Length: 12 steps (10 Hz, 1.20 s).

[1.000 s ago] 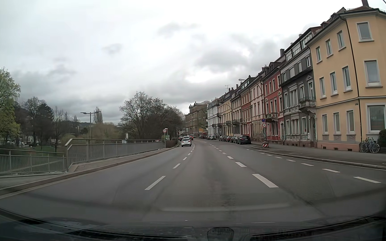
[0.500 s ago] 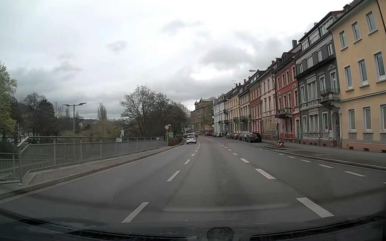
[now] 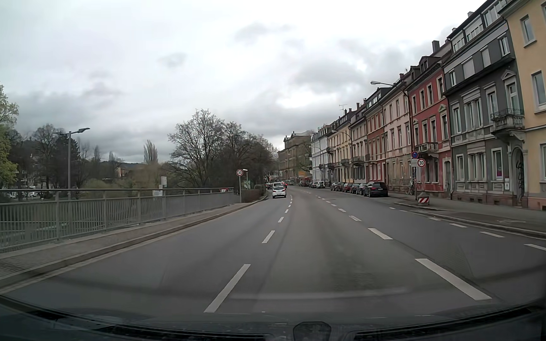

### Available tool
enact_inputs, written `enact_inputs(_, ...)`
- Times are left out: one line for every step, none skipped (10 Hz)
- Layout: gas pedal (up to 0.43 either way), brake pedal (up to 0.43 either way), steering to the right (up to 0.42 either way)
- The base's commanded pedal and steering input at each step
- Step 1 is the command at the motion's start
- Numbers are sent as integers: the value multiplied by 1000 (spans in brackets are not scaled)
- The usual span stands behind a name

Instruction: Follow the waypoints while adhering to traffic rules and regulations

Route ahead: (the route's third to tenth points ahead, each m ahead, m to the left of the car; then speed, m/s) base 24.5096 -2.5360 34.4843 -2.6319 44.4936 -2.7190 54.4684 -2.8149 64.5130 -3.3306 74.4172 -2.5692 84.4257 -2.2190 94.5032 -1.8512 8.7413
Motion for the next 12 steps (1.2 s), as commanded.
enact_inputs(39,0,-20)
enact_inputs(39,0,-16)
enact_inputs(39,0,-14)
enact_inputs(39,0,-13)
enact_inputs(39,0,-12)
enact_inputs(39,0,-12)
enact_inputs(39,0,-12)
enact_inputs(39,0,-11)
enact_inputs(39,0,-10)
enact_inputs(39,0,-9)
enact_inputs(39,0,-7)
enact_inputs(39,0,-6)
